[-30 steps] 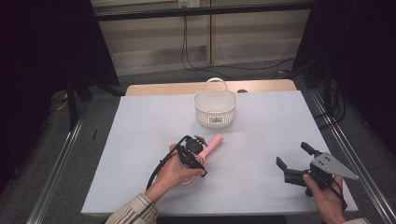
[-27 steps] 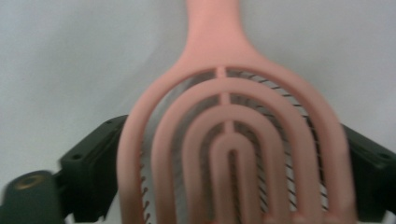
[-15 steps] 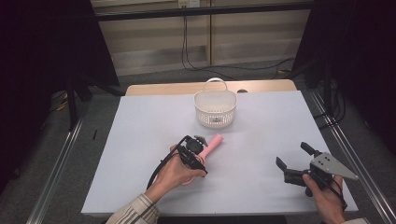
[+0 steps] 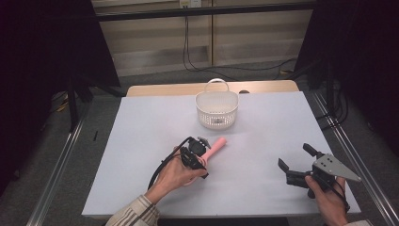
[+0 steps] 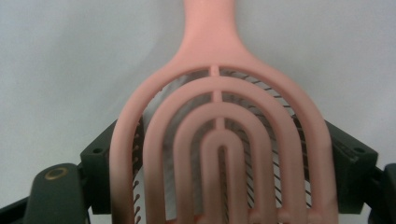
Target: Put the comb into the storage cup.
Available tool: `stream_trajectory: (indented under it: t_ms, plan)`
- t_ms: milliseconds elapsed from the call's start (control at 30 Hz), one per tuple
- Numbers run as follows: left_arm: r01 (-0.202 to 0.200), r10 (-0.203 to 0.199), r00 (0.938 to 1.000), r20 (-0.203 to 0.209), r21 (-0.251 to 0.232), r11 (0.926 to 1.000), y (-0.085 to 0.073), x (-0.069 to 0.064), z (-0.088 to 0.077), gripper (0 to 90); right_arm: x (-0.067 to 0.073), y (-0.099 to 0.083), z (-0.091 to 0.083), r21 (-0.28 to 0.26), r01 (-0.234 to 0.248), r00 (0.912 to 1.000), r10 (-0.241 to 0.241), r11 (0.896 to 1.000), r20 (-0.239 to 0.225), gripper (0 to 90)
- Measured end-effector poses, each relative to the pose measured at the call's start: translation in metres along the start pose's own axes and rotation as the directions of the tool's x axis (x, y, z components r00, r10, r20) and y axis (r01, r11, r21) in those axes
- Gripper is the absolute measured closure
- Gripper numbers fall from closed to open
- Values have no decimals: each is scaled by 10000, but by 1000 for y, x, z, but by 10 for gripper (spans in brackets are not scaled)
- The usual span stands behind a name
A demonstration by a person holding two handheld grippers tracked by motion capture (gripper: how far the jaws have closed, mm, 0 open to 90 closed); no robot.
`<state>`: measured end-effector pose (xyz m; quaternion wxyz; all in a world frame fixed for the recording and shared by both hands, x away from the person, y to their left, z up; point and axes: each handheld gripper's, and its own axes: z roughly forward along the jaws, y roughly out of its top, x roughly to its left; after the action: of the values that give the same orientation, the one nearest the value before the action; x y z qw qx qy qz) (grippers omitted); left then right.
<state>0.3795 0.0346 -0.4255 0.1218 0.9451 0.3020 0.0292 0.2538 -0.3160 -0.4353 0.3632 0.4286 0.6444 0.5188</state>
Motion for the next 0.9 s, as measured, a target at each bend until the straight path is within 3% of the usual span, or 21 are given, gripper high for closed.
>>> stream_trajectory:
  t_ms: [467,900]
  plan:
    - [-64,64,10000,-13,-224,9997,0,-3,-6,195,0,0,0,10,-16,10000,16,10000,9,0]
    - [-89,96,9999,73,-873,9961,0,-1,-17,197,0,0,0,-4,-31,10000,31,10000,40,0]
